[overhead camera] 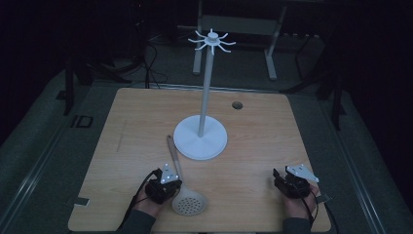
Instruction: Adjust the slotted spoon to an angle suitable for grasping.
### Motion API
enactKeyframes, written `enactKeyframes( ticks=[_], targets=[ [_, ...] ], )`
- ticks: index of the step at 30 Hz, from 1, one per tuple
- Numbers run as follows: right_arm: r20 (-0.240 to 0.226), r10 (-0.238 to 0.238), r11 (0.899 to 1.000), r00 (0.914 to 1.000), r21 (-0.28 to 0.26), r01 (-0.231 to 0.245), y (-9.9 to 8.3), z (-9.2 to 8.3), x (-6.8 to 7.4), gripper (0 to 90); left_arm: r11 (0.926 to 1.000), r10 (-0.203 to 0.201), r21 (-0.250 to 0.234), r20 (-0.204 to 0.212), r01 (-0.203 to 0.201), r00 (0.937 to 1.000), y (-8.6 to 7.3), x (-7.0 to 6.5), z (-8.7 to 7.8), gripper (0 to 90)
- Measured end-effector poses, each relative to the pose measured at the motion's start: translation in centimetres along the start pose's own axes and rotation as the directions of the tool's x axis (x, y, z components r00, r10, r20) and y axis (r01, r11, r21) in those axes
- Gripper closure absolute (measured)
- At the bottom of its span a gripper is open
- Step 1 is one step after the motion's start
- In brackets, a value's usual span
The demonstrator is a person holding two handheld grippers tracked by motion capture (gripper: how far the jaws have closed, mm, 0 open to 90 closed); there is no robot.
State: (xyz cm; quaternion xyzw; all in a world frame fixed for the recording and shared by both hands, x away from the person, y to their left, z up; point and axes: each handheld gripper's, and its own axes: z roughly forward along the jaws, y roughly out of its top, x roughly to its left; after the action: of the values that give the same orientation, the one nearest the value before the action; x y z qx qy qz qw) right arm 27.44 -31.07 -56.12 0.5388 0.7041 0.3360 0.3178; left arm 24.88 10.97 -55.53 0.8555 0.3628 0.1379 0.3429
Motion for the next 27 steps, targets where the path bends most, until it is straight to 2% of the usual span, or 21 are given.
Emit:
enactKeyframes(
  ticks=[1, 2, 7, 8, 9, 10, 11, 12, 15, 20, 27],
  targets=[
    [0.0, 0.0, 1.0, 1.0, 0.0, 0.0, 0.0, 0.0, 0.0, 49.2, 1.0, 0.0, 0.0, 0.0, 0.0, 1.0, 0.0, 0.0, 0.0, 90.0],
    [0.0, 0.001, 1.0, 1.0, 0.001, -0.001, 0.0, 0.0, 0.0, 49.2, 0.9999, 0.016, -0.002, 0.014, -0.016, 0.9998, 0.4, -0.6, 0.2, 90.0],
    [0.0, 0.004, 1.0, 1.0, 0.001, -0.004, 0.0, 0.1, 0.0, 49.2, 0.9989, 0.047, -0.006, 0.035, -0.047, 0.9983, 1.3, -1.9, 0.8, 90.0],
    [-0.001, 0.006, 1.0, 1.0, 0.001, -0.006, 0.0, 0.1, -0.1, 49.2, 0.9988, 0.046, -0.023, 0.101, -0.044, 0.9938, 1.8, -2.4, 1.2, 90.0],
    [-0.001, 0.006, 1.0, 1.0, 0.001, -0.006, 0.0, 0.1, -0.1, 49.2, 0.9988, 0.046, -0.023, 0.101, -0.044, 0.9938, 1.8, -2.4, 1.2, 89.9],
    [-0.002, 0.006, 1.0, 1.0, 0.003, -0.006, 0.0, 0.1, -0.1, 49.2, 0.9985, 0.046, -0.035, 0.148, -0.041, 0.9879, 2.1, -2.8, 1.6, 89.9],
    [-0.003, 0.006, 1.0, 1.0, 0.003, -0.006, 0.0, 0.1, -0.1, 49.2, 0.9971, 0.076, -0.012, 0.136, -0.075, 0.9878, 2.5, -3.7, 2.3, 89.9],
    [-0.003, 0.005, 1.0, 1.0, 0.003, -0.005, 0.0, 0.1, 0.0, 49.2, 0.9938, 0.112, -0.011, 0.113, -0.111, 0.9874, 2.9, -4.6, 2.8, 89.8],
    [-0.004, 0.006, 1.0, 1.0, -0.001, -0.006, 0.0, 0.0, -0.1, 49.2, 0.9934, 0.115, -0.012, 0.119, -0.114, 0.9862, 4.3, -5.8, 3.8, 89.7],
    [-0.004, 0.015, 1.0, 0.9999, 0.0, -0.015, -0.2, -0.1, -0.3, 49.1, 0.9944, 0.106, -0.024, 0.134, -0.103, 0.9854, 4.3, -5.6, 3.7, 89.4],
    [0.0, 0.017, 1.0, 0.9999, -0.001, -0.017, -0.2, -0.2, -0.3, 49.1, 0.9982, 0.056, -0.028, 0.084, -0.054, 0.9949, 3.2, -3.5, 2.0, 89.5]
  ],
)
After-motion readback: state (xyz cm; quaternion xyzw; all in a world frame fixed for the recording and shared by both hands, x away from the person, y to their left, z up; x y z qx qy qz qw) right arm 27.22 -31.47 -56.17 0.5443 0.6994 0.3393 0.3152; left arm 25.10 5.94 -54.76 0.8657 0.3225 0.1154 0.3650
